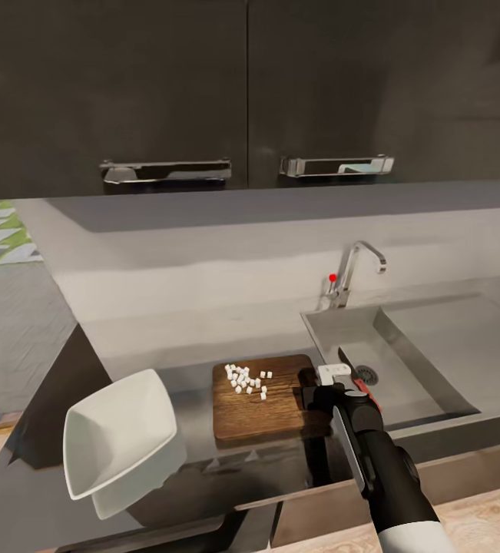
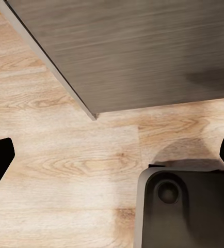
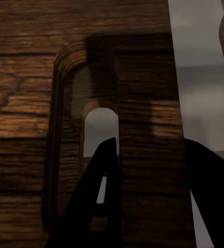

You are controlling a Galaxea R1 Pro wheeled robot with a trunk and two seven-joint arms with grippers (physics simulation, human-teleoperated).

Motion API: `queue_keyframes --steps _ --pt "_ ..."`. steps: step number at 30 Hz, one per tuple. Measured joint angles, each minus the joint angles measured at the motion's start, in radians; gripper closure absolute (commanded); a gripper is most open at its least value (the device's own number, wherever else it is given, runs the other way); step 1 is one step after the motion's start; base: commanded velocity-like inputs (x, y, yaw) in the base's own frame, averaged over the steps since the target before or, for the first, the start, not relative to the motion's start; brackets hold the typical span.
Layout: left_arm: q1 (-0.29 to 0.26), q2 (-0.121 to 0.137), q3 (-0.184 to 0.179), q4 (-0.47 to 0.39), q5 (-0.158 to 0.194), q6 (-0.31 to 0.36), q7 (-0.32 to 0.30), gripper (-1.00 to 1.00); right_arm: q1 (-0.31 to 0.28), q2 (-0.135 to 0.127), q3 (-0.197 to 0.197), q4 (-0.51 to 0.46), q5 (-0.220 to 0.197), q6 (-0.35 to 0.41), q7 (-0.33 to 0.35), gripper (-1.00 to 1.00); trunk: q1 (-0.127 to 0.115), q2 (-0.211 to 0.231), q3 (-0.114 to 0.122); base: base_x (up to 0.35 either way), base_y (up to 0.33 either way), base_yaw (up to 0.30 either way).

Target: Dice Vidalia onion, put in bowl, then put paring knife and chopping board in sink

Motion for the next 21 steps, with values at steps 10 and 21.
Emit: queue_keyframes --steps 10,21 --pt "0.0 0.0 0.0 0.0 0.0 0.0 0.0 -1.0 0.0 0.0 0.0 0.0 -0.001 -0.001 0.0 1.0 0.0 0.0 0.016 0.0 0.013 0.0" --pt "0.0 0.0 0.0 0.0 0.0 0.0 0.0 -1.0 0.0 0.0 0.0 0.0 -0.003 -0.001 0.002 1.0 0.0 0.0 0.033 0.0 0.061 0.0"
